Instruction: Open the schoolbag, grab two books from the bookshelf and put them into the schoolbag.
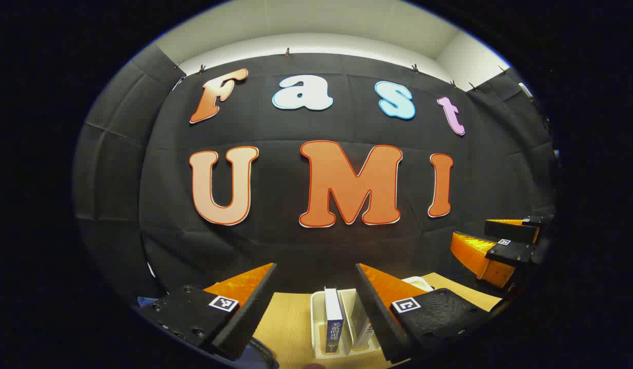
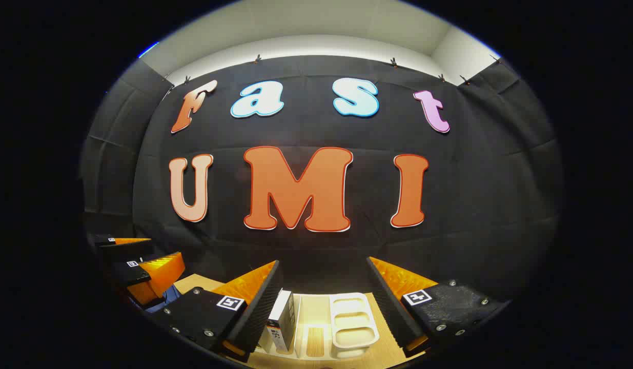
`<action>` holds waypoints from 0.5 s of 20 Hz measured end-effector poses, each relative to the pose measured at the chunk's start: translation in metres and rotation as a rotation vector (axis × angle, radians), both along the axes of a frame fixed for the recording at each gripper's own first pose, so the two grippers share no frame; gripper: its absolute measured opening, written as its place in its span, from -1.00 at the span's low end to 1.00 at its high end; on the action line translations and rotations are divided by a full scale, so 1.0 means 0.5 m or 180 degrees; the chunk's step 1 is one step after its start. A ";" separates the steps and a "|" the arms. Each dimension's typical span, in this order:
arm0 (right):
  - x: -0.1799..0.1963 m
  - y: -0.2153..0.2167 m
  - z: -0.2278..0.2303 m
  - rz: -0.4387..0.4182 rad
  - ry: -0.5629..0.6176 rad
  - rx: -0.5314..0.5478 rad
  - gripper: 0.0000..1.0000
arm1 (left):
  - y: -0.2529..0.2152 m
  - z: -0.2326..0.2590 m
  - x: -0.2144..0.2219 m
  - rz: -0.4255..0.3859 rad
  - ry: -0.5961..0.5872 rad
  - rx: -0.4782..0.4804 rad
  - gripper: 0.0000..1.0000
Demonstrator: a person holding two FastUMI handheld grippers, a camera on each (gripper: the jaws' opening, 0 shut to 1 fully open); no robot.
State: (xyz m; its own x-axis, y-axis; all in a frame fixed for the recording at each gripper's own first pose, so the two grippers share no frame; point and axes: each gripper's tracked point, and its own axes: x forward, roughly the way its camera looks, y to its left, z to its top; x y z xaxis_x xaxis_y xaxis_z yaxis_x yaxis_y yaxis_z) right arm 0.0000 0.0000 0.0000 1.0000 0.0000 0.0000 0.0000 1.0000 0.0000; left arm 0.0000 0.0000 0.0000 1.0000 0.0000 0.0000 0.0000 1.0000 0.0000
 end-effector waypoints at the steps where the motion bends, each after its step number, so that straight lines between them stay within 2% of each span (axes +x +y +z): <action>1: 0.000 0.006 -0.002 -0.0004 0.0020 0.0010 0.92 | 0.003 -0.001 0.000 -0.0017 0.0010 -0.0009 0.85; 10: -0.005 0.062 -0.007 0.0082 0.0040 -0.0043 0.92 | 0.046 -0.009 -0.007 -0.0008 0.0028 -0.0062 0.82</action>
State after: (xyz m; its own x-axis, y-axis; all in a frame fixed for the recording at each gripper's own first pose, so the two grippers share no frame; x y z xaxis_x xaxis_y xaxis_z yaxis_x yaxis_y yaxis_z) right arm -0.0027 0.0311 -0.0035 0.9996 0.0258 -0.0127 -0.0260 0.9996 -0.0133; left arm -0.0037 0.0232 -0.0043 1.0000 -0.0027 -0.0089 0.0025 0.9998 -0.0193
